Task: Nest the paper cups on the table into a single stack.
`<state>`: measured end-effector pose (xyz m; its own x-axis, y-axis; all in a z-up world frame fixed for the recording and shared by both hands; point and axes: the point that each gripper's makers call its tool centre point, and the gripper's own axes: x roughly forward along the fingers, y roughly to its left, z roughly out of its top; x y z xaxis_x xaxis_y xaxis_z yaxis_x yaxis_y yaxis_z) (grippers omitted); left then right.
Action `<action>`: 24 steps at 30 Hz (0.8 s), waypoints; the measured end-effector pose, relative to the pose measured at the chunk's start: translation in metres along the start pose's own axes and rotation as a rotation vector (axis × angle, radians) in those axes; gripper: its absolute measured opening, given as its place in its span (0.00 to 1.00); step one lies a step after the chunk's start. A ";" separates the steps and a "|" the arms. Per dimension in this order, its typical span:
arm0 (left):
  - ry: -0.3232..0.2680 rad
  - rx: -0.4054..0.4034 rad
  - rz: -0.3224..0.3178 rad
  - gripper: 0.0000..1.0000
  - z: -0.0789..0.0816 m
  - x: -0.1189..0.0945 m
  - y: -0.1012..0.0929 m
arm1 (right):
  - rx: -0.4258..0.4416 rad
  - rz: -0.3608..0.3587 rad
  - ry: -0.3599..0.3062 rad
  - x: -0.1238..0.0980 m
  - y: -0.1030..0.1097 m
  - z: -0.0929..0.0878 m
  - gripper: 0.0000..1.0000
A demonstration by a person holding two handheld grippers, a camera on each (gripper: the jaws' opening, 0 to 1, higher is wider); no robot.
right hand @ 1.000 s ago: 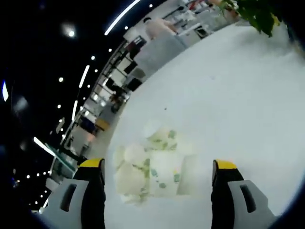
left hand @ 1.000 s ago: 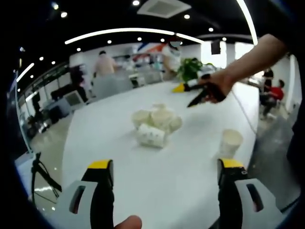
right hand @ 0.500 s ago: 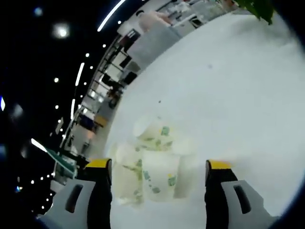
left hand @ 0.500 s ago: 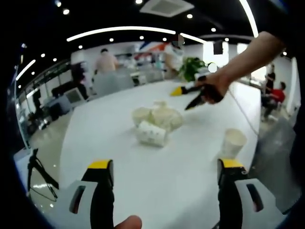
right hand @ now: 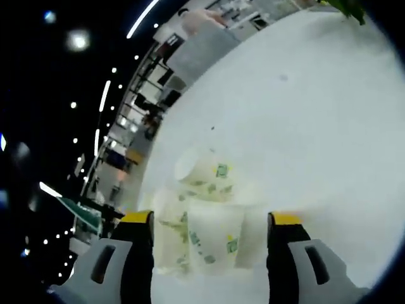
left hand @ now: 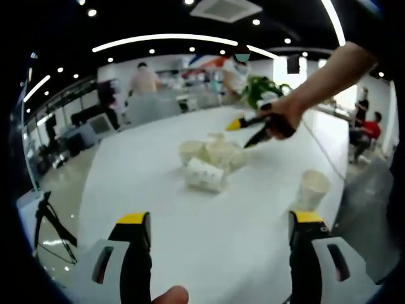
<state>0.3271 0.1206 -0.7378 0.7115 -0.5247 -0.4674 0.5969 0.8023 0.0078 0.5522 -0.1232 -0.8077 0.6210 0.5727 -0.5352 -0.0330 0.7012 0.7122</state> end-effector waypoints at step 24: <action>0.014 -0.029 0.012 0.89 -0.014 -0.005 -0.001 | 0.008 -0.019 0.045 0.019 -0.004 -0.008 0.54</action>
<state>0.3178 0.1263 -0.7483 0.7131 -0.5113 -0.4796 0.5774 0.8164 -0.0118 0.5581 -0.1121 -0.8243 0.5857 0.5777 -0.5686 -0.0145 0.7089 0.7052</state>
